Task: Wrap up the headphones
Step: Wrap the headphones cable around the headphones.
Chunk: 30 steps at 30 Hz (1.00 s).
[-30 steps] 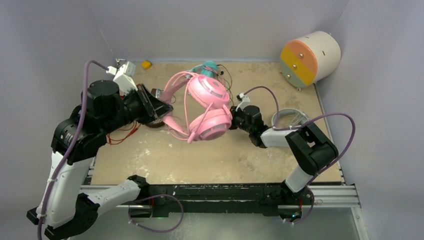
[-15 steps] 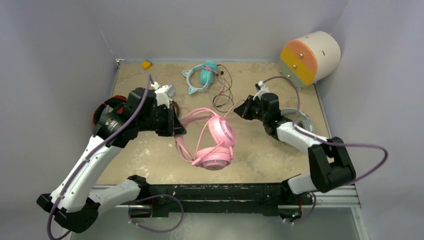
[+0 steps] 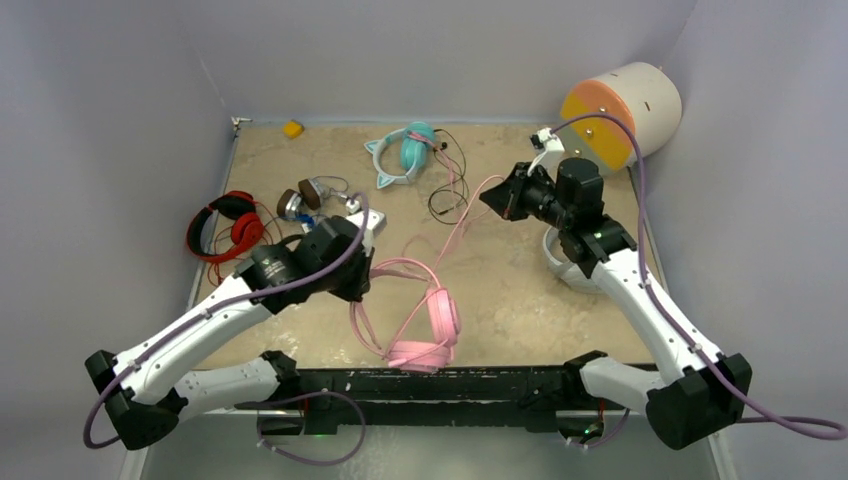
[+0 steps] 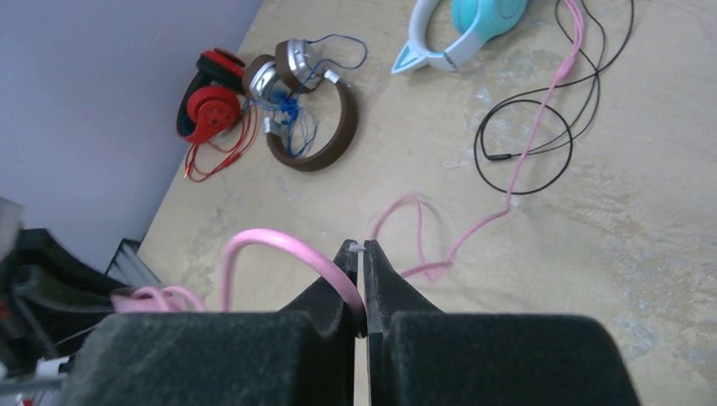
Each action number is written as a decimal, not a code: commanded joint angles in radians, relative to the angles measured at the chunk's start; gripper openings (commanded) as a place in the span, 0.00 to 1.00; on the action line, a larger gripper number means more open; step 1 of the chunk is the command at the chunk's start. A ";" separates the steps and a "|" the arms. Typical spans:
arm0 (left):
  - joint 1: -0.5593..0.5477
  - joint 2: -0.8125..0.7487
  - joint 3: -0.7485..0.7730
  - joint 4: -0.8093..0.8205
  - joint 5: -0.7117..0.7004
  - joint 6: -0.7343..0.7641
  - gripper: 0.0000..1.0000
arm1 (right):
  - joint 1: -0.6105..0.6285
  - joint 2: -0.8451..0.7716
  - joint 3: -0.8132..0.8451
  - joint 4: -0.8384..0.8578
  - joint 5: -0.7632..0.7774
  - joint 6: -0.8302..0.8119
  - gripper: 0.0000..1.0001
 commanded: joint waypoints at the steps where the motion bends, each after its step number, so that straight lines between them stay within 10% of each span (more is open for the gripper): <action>1: -0.091 0.045 -0.012 0.061 -0.296 0.000 0.00 | -0.001 -0.040 0.083 -0.145 -0.101 -0.057 0.00; 20: -0.092 0.346 0.101 -0.158 -0.818 -0.295 0.00 | 0.000 -0.198 0.178 -0.218 -0.446 -0.012 0.00; 30: 0.005 0.422 0.208 -0.050 -0.625 -0.450 0.00 | 0.015 -0.228 0.072 -0.063 -0.587 0.140 0.00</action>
